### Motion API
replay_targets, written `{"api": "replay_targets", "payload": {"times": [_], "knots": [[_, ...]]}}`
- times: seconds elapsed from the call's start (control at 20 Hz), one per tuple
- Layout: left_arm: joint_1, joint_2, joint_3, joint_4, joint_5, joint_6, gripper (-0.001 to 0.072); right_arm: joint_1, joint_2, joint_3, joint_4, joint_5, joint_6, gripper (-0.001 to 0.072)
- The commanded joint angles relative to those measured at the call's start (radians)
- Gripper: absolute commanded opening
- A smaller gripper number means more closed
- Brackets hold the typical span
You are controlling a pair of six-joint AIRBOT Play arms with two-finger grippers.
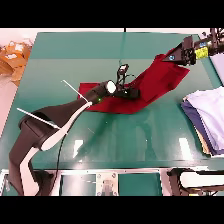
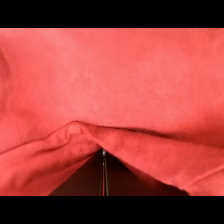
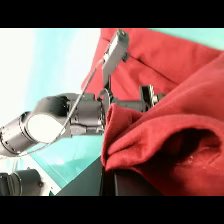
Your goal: Fold the shirts.
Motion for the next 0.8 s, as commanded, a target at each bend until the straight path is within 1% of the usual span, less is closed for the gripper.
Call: {"api": "replay_targets", "payload": {"times": [0.0, 0.1, 0.2, 0.3, 0.4, 0.5, 0.6, 0.65, 0.75], "knots": [[0.03, -0.002, 0.021, -0.004, -0.148, 0.0, 0.0026, 0.011, -0.007, 0.002, -0.033, -0.014, 0.001, 0.0014], [0.1, -0.002, 0.087, 0.001, -0.375, 0.0, 0.0025, 0.014, -0.016, -0.01, -0.041, -0.015, 0.002, 0.0014], [0.192, -0.002, 0.194, 0.042, -0.629, -0.001, 0.0025, 0.035, -0.016, -0.031, -0.041, -0.016, 0.002, 0.0014], [0.285, -0.002, 0.325, 0.154, -0.866, -0.036, 0.0025, 0.08, -0.016, -0.039, -0.041, -0.032, 0.011, 0.0014], [0.374, 0.0, 0.444, 0.278, -1.077, -0.075, 0.0025, 0.163, -0.016, -0.04, -0.041, -0.082, 0.057, 0.0014], [0.469, 0.041, 0.447, 0.318, -1.194, -0.08, 0.0025, 0.27, -0.016, -0.054, -0.047, -0.181, 0.098, 0.0014], [0.549, 0.065, 0.444, 0.34, -1.248, -0.077, 0.0026, 0.403, -0.037, -0.087, -0.056, -0.339, 0.134, 0.0014], [0.59, 0.079, 0.444, 0.362, -1.247, -0.078, 0.0025, 0.476, -0.063, -0.103, -0.056, -0.425, 0.149, 0.0014], [0.66, 0.094, 0.444, 0.391, -1.197, -0.068, 0.0025, 0.626, -0.152, -0.114, -0.055, -0.624, 0.175, 0.0014]]}}
